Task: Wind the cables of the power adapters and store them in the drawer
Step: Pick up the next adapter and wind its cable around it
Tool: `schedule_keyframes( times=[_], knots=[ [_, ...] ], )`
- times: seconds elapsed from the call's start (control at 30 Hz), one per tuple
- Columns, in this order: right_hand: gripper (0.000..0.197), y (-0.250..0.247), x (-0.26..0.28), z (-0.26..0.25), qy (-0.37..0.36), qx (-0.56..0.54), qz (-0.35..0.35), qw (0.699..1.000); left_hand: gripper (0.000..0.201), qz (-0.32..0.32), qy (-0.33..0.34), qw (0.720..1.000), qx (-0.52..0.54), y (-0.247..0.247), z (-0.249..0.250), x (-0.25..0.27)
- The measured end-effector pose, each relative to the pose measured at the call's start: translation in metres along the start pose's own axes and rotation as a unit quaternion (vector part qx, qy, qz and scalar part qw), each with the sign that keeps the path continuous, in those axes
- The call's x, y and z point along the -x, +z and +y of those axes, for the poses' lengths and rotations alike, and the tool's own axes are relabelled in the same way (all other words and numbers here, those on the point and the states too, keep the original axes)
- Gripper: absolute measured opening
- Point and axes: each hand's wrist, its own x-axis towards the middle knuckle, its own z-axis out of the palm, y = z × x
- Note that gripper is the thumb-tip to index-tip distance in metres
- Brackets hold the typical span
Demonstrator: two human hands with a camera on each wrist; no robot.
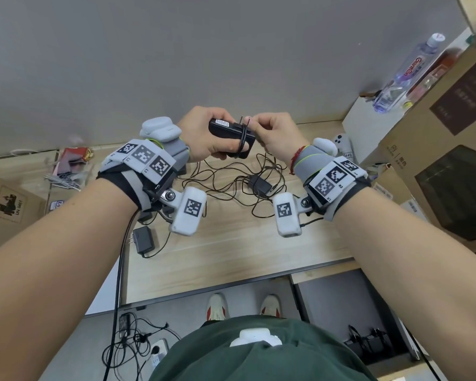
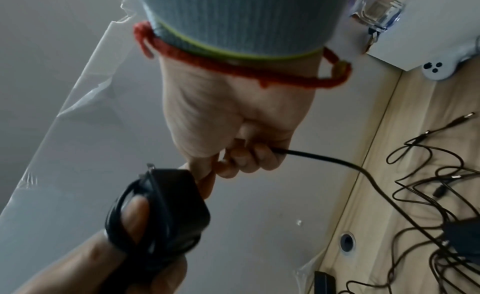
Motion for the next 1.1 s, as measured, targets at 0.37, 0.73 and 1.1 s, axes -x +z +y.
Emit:
schedule_keyframes(
  times=[0.37, 0.73, 1.1],
  knots=[
    [0.019, 0.022, 0.018, 0.005, -0.026, 0.033, -0.094, 0.995, 0.021, 0.07, 0.027, 0.996, 0.048, -0.005, -0.005, -0.012],
    [0.011, -0.001, 0.013, -0.022, -0.04, 0.068, -0.074, 0.994, 0.027, 0.105, -0.013, 0.994, 0.03, -0.012, -0.016, -0.009],
    [0.008, -0.032, -0.011, -0.031, -0.061, 0.035, 0.022, 0.997, 0.026, 0.018, 0.014, 0.999, -0.047, -0.002, -0.009, -0.002]
  ],
)
